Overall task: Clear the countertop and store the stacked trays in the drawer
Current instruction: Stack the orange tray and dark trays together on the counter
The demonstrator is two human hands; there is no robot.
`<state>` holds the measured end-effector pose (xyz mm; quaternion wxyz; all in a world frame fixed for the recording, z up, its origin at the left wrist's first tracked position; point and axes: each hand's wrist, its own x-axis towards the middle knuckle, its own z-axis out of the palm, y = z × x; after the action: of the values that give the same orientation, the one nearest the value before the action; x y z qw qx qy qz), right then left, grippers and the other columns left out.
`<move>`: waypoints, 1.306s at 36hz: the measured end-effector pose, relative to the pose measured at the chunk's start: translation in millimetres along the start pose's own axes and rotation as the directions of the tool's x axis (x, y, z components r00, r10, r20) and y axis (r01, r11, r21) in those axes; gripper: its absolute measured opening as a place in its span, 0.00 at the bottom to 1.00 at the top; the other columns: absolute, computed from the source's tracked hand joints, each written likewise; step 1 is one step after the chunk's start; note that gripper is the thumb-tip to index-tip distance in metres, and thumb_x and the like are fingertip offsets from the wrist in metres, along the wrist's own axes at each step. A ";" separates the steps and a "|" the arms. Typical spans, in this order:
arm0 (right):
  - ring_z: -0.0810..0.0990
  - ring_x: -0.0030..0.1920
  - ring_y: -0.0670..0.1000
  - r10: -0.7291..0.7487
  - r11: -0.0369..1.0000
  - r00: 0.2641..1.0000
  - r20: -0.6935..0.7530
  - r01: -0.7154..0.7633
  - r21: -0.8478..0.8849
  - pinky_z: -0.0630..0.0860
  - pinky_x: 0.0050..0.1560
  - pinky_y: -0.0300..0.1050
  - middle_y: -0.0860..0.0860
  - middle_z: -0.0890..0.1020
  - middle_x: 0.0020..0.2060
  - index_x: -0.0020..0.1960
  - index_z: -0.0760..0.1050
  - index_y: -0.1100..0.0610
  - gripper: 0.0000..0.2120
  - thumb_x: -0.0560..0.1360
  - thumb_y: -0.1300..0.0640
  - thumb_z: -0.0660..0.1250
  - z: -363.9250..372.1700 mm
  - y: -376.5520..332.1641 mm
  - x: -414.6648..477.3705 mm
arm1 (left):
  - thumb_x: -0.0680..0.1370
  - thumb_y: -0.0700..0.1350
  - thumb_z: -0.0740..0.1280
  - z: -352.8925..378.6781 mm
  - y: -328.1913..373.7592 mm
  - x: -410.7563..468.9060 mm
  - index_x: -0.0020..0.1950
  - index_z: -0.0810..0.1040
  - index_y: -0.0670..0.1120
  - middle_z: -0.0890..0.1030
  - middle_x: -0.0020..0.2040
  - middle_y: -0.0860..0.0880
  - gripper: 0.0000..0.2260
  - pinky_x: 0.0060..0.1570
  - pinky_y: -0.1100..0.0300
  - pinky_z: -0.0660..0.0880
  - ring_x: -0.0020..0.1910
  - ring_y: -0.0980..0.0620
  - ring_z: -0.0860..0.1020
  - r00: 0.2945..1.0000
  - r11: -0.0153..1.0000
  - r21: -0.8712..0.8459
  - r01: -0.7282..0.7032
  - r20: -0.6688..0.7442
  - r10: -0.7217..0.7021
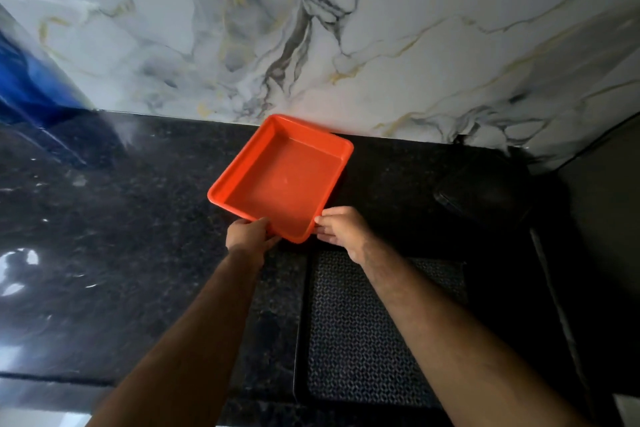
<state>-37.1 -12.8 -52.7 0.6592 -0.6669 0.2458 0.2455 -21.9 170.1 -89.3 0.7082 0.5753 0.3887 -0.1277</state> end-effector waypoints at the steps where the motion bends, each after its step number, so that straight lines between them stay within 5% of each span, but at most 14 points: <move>1: 0.84 0.49 0.55 0.004 0.999 1.000 -0.017 -0.003 0.048 0.81 0.57 0.52 0.59 0.84 0.49 0.48 0.77 0.57 0.03 0.79 0.64 0.66 -4.0 -0.3 -4.1 | 0.73 0.34 0.67 -1.5 1.0 -2.0 0.40 0.75 0.40 0.80 0.40 0.41 0.04 0.28 0.56 0.82 0.36 0.47 0.81 1.000 0.999 0.031 -0.008 -0.002 0.008; 6: 0.82 0.47 0.53 0.023 0.969 0.954 -0.298 0.052 0.243 0.83 0.50 0.53 0.54 0.81 0.51 0.57 0.73 0.59 0.11 0.77 0.61 0.69 -37.0 -3.6 -25.0 | 0.71 0.37 0.72 -15.8 0.0 -14.8 0.45 0.82 0.37 0.81 0.37 0.40 0.06 0.29 0.53 0.81 0.30 0.47 0.81 0.993 0.953 0.281 -0.115 0.060 0.102; 8: 0.80 0.43 0.51 0.008 0.988 0.864 -0.503 0.070 0.137 0.83 0.52 0.59 0.52 0.79 0.48 0.61 0.70 0.56 0.19 0.73 0.62 0.72 -62.0 -1.5 -36.5 | 0.71 0.36 0.71 -19.4 1.0 -29.3 0.45 0.82 0.37 0.80 0.35 0.41 0.05 0.25 0.58 0.79 0.28 0.49 0.79 0.984 0.922 0.351 -0.161 0.131 0.122; 11: 0.82 0.56 0.62 -0.089 0.991 0.721 -0.688 -0.008 -0.136 0.80 0.59 0.60 0.60 0.81 0.59 0.69 0.69 0.60 0.33 0.67 0.60 0.75 -111.8 12.3 -50.3 | 0.72 0.35 0.71 -20.7 2.0 -53.7 0.48 0.82 0.38 0.79 0.38 0.39 0.06 0.27 0.57 0.80 0.33 0.47 0.79 0.964 0.899 0.400 -0.179 0.251 0.081; 15: 0.84 0.47 0.58 -0.198 0.891 0.807 -0.556 -0.088 -0.445 0.80 0.49 0.48 0.58 0.86 0.48 0.55 0.81 0.59 0.16 0.67 0.60 0.74 -154.5 23.8 -100.6 | 0.74 0.34 0.68 -17.2 -7.3 -84.3 0.52 0.82 0.41 0.82 0.39 0.42 0.09 0.27 0.58 0.79 0.29 0.51 0.82 0.928 0.837 0.503 -0.217 0.373 0.016; 19: 0.85 0.40 0.55 -0.239 0.824 0.856 -0.459 -0.071 -0.563 0.83 0.46 0.53 0.55 0.86 0.40 0.44 0.81 0.59 0.14 0.64 0.50 0.73 -183.9 54.6 -141.1 | 0.74 0.34 0.68 -13.8 -25.2 -106.8 0.52 0.83 0.41 0.83 0.39 0.41 0.09 0.29 0.56 0.81 0.30 0.49 0.81 0.917 0.760 0.598 -0.253 0.398 -0.007; 25: 0.87 0.36 0.54 -0.048 0.847 0.938 -0.344 -0.144 -0.511 0.85 0.40 0.56 0.56 0.87 0.35 0.40 0.81 0.62 0.16 0.61 0.49 0.75 -215.8 103.7 -179.6 | 0.72 0.34 0.69 -14.2 -57.6 -121.8 0.48 0.84 0.43 0.81 0.34 0.41 0.08 0.35 0.49 0.83 0.27 0.49 0.79 0.913 0.639 0.745 -0.191 0.374 -0.163; 33: 0.87 0.42 0.52 0.091 0.903 0.975 -0.205 -0.167 -0.395 0.85 0.37 0.46 0.56 0.87 0.43 0.44 0.82 0.60 0.06 0.72 0.58 0.75 -227.6 129.7 -189.7 | 0.71 0.34 0.69 -9.9 -86.4 -138.1 0.45 0.83 0.40 0.79 0.29 0.44 0.05 0.33 0.53 0.81 0.25 0.50 0.75 0.939 0.518 0.850 -0.094 0.249 -0.238; 41: 0.88 0.43 0.54 0.097 0.928 0.985 -0.140 -0.141 -0.346 0.86 0.42 0.53 0.59 0.87 0.44 0.48 0.81 0.66 0.16 0.72 0.52 0.75 -239.1 148.0 -163.7 | 0.72 0.39 0.70 -1.2 -93.9 -144.1 0.45 0.84 0.40 0.78 0.26 0.46 0.05 0.28 0.59 0.76 0.22 0.51 0.75 0.982 0.365 0.929 -0.057 0.118 -0.149; 45: 0.85 0.31 0.55 -0.019 0.912 0.965 -0.263 -0.091 -0.400 0.80 0.28 0.47 0.56 0.85 0.34 0.41 0.79 0.61 0.24 0.71 0.38 0.71 -266.1 139.5 -144.4 | 0.69 0.64 0.71 20.6 -77.7 -160.5 0.45 0.83 0.48 0.86 0.46 0.43 0.20 0.41 0.56 0.76 0.46 0.44 0.84 0.984 -0.082 0.986 -0.148 0.155 0.089; 47: 0.83 0.28 0.54 -0.192 0.850 0.925 -0.327 -0.010 -0.527 0.80 0.31 0.51 0.54 0.83 0.29 0.36 0.76 0.57 0.24 0.72 0.35 0.68 -296.3 127.8 -126.1 | 0.68 0.66 0.71 48.0 -72.0 -174.6 0.48 0.82 0.49 0.86 0.49 0.43 0.22 0.42 0.53 0.76 0.49 0.41 0.83 0.929 -0.089 0.976 -0.201 0.218 0.300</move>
<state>-215.0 -309.8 -64.4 0.4077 -0.8649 0.2565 0.1413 -163.9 57.7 -17.3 0.0766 0.9702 0.0885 -0.2122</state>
